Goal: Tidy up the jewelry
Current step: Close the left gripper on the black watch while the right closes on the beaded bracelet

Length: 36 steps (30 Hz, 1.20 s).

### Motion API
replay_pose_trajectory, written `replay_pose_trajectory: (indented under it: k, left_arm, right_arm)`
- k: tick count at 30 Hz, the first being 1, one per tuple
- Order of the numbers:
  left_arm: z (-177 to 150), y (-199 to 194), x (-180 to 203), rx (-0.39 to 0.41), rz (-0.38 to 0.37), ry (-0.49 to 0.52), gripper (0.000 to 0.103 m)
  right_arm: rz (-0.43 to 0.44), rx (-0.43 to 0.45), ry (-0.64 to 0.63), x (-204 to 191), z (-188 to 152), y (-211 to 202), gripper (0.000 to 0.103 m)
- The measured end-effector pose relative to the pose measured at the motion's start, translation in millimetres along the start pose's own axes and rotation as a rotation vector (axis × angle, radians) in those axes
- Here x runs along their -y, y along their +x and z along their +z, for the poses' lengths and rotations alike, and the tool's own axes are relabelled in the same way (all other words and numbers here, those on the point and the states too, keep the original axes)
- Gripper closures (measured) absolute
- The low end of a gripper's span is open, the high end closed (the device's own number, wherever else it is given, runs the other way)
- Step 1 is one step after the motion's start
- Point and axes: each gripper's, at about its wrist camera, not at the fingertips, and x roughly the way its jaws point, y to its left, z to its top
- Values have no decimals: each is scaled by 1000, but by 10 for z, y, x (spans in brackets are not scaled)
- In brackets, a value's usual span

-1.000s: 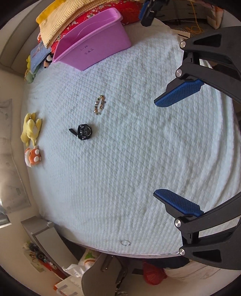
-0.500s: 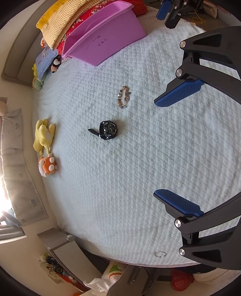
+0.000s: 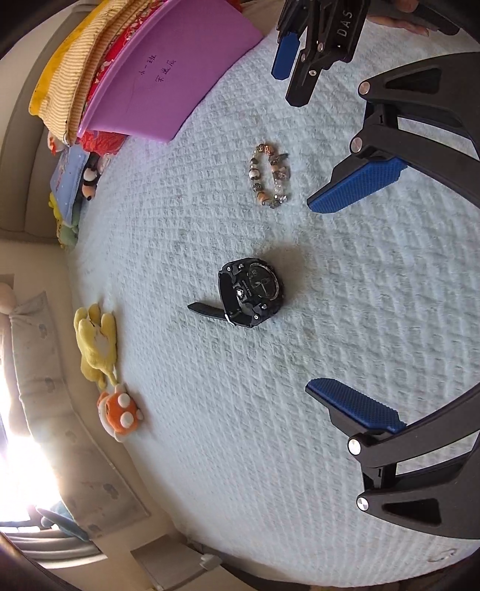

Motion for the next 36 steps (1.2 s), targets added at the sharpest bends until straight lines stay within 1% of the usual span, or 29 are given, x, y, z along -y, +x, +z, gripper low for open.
replay_pose_trajectory:
  k: [4, 8, 13, 16, 18, 30, 36]
  left_arm:
    - [28, 292, -24, 21, -32, 35, 14]
    - [78, 437, -31, 40, -58, 48, 14]
    - [129, 499, 3, 70, -83, 93, 14]
    - [133, 550, 9, 76, -98, 117, 14]
    - [134, 599, 17, 75, -95, 128, 14]
    - [211, 735, 54, 97, -101, 114, 14]
    - [243, 861, 32, 71, -100, 55, 14]
  right_arm:
    - [-4, 13, 30, -40, -3, 273, 38]
    - [-11, 32, 58, -47, 34, 400, 38]
    - [-47, 44, -30, -169, 77, 517, 38]
    - [-70, 42, -86, -255, 60, 568, 38]
    - [-76, 40, -100, -281, 47, 613, 38]
    - [-75, 49, -96, -271, 102, 703, 32]
    - [-80, 49, -106, -276, 118, 744, 30]
